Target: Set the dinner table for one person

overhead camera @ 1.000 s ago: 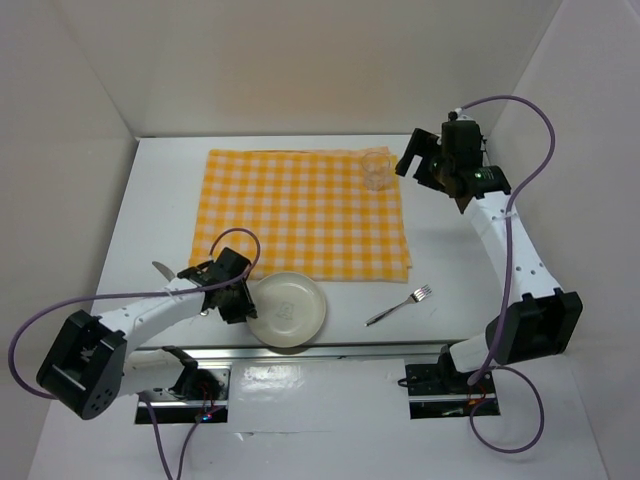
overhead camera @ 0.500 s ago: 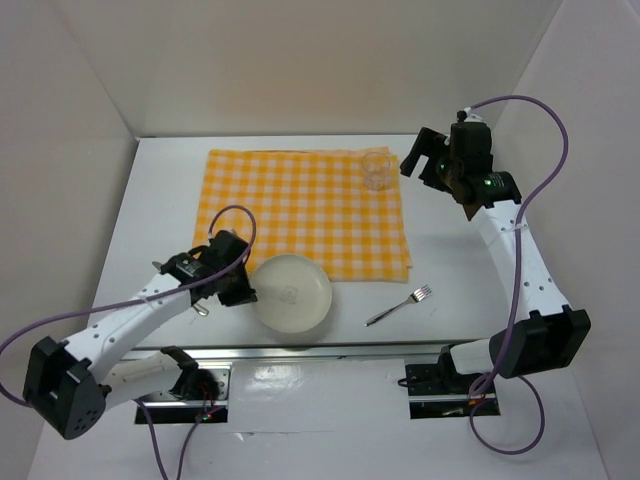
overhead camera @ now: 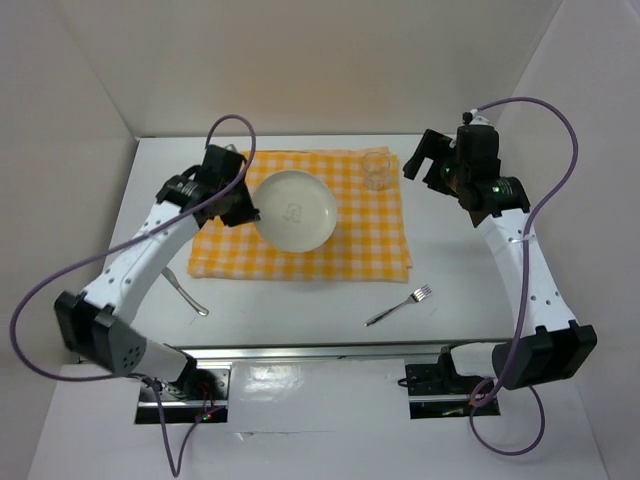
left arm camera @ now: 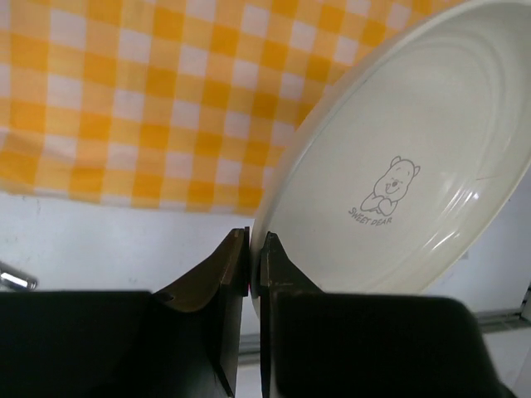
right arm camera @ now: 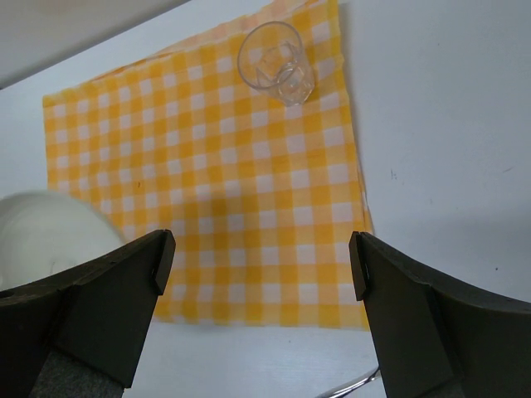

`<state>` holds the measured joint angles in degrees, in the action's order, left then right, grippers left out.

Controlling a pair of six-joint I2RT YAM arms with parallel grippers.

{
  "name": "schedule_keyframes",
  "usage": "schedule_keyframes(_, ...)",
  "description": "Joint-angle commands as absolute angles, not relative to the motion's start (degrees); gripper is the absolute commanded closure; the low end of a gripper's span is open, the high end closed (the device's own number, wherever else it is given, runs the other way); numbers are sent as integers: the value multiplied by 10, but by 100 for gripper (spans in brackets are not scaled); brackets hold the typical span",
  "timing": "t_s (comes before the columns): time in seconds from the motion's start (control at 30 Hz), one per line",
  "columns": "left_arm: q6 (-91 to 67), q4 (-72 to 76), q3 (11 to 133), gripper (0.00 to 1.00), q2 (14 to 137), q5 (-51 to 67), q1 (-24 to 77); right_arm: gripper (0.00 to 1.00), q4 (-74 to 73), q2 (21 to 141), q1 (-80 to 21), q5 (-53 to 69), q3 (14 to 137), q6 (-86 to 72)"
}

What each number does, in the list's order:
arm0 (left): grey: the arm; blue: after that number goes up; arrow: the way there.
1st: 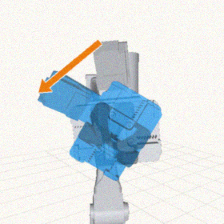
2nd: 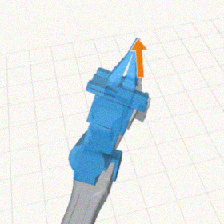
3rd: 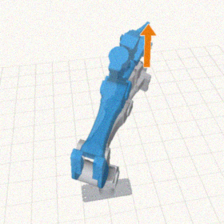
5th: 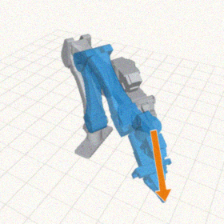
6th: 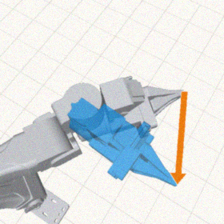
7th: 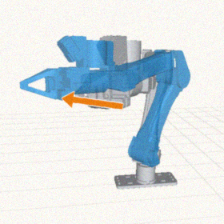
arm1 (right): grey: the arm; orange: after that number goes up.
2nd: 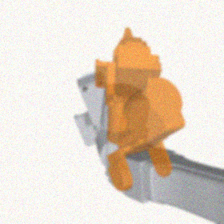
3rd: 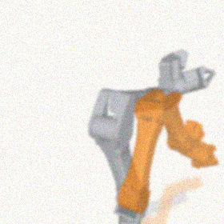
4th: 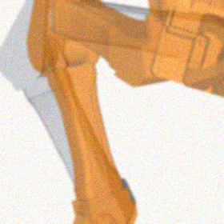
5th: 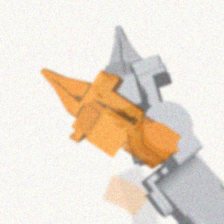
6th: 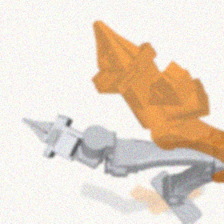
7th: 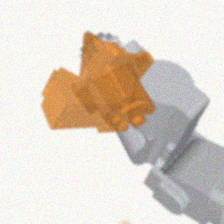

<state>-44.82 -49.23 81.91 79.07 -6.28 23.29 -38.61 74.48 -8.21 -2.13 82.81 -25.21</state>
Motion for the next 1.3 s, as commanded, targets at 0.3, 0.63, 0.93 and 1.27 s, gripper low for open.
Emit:
schedule_keyframes(0.3, -410, -344, 984, 100, 1097, 3, 149, 0, -453, 688, -73, -14, 844, -251)
schedule_keyframes(0.63, -439, -287, 991, 100, 1213, 50, 130, 0, -453, 678, -73, -2, 822, -267)
schedule_keyframes(0.93, -439, -369, 1035, 37, 1266, -25, 152, 0, -429, 678, -73, 34, 803, -278)
schedule_keyframes(1.27, -434, -439, 1014, 10, 1141, -75, 157, 0, -424, 666, -73, 40, 809, -288)
